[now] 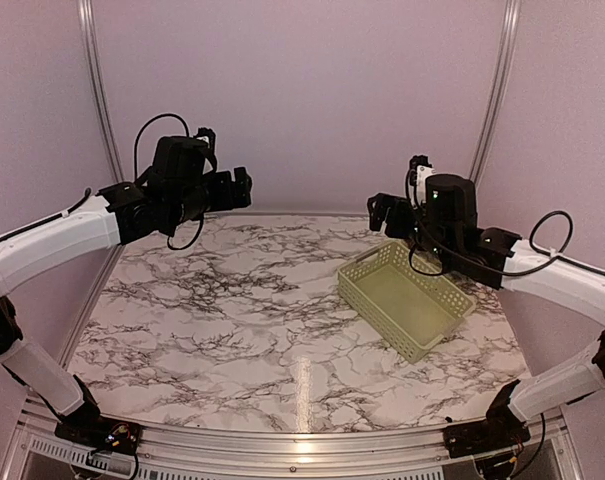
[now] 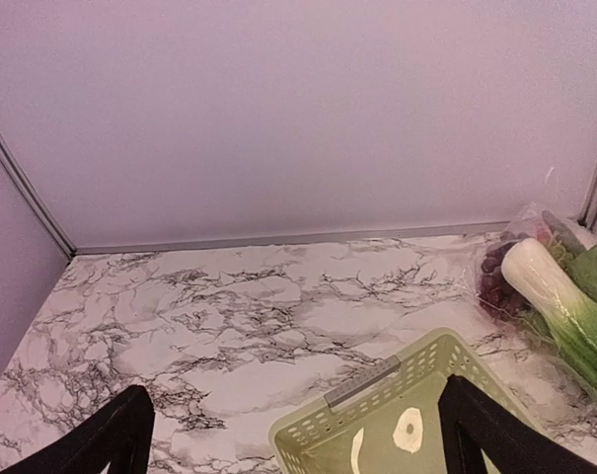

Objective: Open the zip-top bag and remove the fake food
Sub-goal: Move the bin to the center of the board, then adjust the zipper food storage bag at the center of the board.

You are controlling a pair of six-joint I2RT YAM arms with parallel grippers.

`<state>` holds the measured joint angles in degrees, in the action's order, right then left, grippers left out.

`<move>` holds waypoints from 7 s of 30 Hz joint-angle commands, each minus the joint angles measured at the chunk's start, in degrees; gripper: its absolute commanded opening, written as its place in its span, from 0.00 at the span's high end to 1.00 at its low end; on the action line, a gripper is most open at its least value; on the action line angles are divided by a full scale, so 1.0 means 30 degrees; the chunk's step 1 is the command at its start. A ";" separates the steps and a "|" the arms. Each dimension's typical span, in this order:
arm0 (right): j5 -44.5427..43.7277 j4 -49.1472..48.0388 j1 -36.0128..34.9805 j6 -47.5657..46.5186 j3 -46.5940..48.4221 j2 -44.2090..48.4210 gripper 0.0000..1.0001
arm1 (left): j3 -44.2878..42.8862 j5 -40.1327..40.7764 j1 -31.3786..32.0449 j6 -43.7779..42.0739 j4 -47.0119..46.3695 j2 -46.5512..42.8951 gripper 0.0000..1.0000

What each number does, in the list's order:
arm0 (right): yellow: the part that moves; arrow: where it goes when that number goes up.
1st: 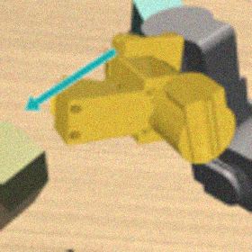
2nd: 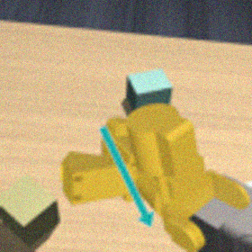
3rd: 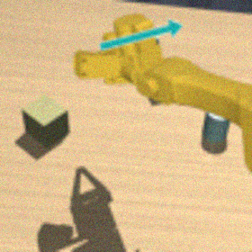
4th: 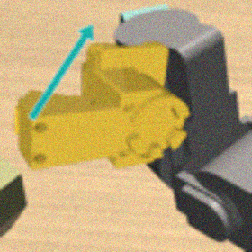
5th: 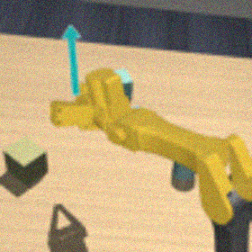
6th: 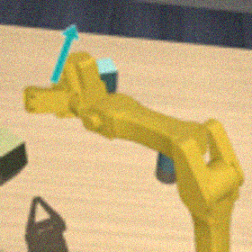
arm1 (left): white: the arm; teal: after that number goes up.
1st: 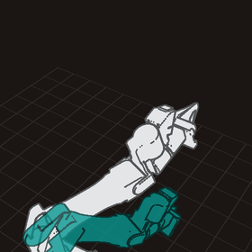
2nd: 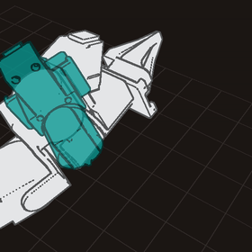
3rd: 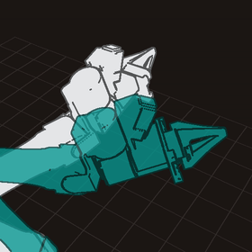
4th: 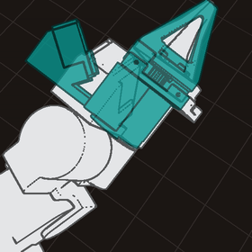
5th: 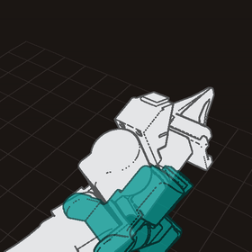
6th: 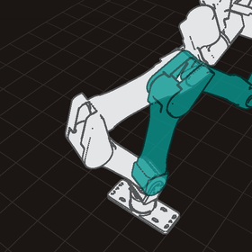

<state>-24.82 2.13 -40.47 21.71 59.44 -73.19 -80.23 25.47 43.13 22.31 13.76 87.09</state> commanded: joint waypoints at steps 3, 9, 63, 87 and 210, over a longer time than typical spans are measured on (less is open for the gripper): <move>-0.0881 0.0454 0.0256 -0.0335 0.0866 -0.0211 0.01 | -0.0725 0.0600 0.0118 -0.0530 0.0128 0.0125 0.01; -0.0493 0.1657 0.0383 -0.0327 0.1692 -0.1340 0.01 | -0.0555 0.0518 0.0107 -0.0567 0.0106 -0.0076 0.01; 1.8055 -0.0919 -0.0891 0.7691 2.1531 -2.3443 0.01 | 0.2909 -0.0833 -0.1693 0.0670 0.1305 -0.4333 0.01; 0.9699 0.2791 0.2207 0.2346 0.5217 -0.8092 0.01 | 0.3407 -0.2268 -0.1751 0.0958 0.0243 -0.4073 0.01; 1.0281 0.0791 0.6047 0.4492 -0.2423 -0.3418 0.01 | 0.3195 -0.7043 -0.1927 0.1164 -0.0581 -0.1225 0.01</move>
<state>9.58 -3.29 -22.63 40.05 51.31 -85.60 -70.57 7.27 37.69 25.71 15.16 82.67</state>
